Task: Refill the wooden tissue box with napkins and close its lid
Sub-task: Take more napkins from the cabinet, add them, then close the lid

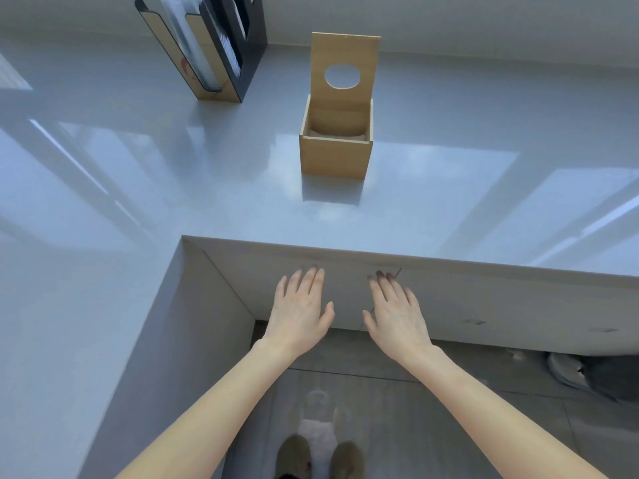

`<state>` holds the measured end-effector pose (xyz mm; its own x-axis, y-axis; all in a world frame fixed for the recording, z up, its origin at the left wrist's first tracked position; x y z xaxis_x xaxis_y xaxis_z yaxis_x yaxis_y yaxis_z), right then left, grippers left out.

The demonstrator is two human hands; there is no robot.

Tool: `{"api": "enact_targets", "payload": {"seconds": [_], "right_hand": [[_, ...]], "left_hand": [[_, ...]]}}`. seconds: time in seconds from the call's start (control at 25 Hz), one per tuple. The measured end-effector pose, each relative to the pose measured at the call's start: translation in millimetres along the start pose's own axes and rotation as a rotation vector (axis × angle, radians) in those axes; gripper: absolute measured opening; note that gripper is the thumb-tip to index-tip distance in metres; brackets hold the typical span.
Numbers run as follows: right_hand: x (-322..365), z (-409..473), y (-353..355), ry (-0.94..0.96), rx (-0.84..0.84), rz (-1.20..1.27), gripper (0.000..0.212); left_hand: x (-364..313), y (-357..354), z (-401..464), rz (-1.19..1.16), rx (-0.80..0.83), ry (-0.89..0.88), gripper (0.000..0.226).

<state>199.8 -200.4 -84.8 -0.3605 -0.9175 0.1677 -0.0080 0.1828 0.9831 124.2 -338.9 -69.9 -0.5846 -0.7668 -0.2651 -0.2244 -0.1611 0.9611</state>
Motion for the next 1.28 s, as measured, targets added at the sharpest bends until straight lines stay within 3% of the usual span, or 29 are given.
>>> {"api": "enact_targets", "payload": {"seconds": [0.24, 0.56, 0.76, 0.96, 1.12, 1.28], "right_hand": [[-30, 20, -42, 0.038, -0.244, -0.078, 0.067], [-53, 48, -56, 0.038, -0.350, -0.156, 0.061], [-43, 47, -60, -0.027, -0.409, -0.112, 0.056], [-41, 26, -65, 0.009, -0.571, -0.100, 0.051], [-25, -6, -56, 0.000, -0.499, 0.066, 0.028], [-7, -48, -59, 0.004, -0.303, 0.320, 0.024]], "left_hand": [[-6, -40, 30, -0.025, -0.053, -0.053, 0.059], [-16, -73, 57, 0.005, -0.197, -0.051, 0.054], [-21, -79, 63, 0.099, -0.242, 0.017, 0.053], [-26, -83, 44, -0.022, -0.334, 0.099, 0.053], [-22, -86, 1, -0.090, -0.394, 0.109, 0.044], [-12, -84, -38, -0.126, -0.416, 0.161, 0.033]]}}
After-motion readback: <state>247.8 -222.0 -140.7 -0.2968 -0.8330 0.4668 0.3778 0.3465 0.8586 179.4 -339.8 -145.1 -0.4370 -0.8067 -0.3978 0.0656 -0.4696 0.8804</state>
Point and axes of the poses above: each hand's wrist, its own z-axis towards the middle knuckle, its own y-axis out of the back of the hand, x = y × z, the point moved 1 cm from there along z, towards the middle knuckle, and after that the axes turned 7 degrees about -x, right-handed, at the moved point
